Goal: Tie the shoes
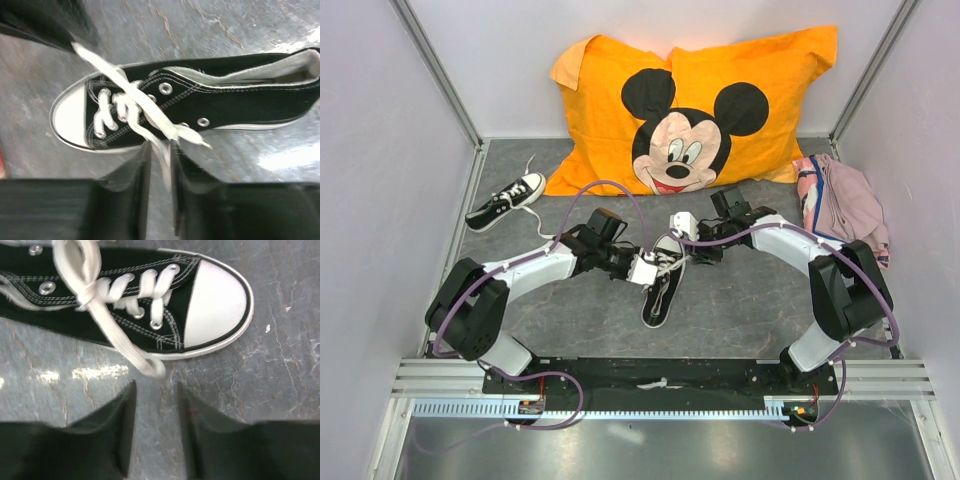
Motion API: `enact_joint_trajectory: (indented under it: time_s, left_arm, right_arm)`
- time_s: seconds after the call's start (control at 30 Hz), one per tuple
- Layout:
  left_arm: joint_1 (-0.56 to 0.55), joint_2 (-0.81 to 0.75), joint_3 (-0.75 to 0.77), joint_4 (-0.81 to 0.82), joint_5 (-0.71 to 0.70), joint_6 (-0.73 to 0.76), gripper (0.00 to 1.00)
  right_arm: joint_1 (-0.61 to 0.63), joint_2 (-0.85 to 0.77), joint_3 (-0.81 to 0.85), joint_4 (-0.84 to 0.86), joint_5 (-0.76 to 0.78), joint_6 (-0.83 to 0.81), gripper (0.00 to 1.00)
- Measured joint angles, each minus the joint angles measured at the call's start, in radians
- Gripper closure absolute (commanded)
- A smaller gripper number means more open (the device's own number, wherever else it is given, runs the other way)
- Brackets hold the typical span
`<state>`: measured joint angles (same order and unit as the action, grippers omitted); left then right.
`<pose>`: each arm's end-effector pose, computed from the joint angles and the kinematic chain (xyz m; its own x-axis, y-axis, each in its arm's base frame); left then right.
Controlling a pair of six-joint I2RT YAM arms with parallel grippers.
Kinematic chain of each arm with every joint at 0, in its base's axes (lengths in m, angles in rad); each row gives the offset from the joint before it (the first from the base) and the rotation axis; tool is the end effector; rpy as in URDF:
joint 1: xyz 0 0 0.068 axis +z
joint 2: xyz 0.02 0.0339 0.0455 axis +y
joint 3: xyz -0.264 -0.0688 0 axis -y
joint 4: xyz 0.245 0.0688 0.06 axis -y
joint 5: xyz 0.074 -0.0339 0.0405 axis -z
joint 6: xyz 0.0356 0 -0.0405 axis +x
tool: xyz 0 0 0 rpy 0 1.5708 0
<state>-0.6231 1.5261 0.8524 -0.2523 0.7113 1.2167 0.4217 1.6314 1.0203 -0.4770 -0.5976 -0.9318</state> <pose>0.2283 -0.1927 0.1906 0.4884 0.5240 -0.6978 0.8725 -0.3035 0.3828 0.2829 0.1489 0.1940 -0.0191 -0.7359 -0.6769 -0.9926 0.0951 -0.0754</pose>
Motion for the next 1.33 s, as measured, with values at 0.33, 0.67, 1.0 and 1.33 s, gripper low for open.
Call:
enact_joint_trajectory:
  time_s: [0.33,0.67,1.0,1.33]
  left_arm:
    - [0.088,-0.105,0.016,-0.087,-0.006,-0.199,0.01]
    - [0.161,-0.230,0.345,-0.277,-0.175,-0.689,0.01]
    - [0.286,-0.304,0.431,-0.543,-0.309,-0.966,0.01]
    - [0.310,-0.454,0.180,-0.591,-0.473,-1.057,0.01]
  right_arm:
    - [-0.008,-0.178,-0.001,-0.111,0.020,0.045,0.02]
    - [-0.146,-0.387,0.035,-0.139,0.023,0.397,0.02]
    - [-0.311,-0.440,0.035,-0.224,0.077,0.688,0.02]
    - [-0.322,-0.417,-0.019,-0.281,0.156,0.827,0.02]
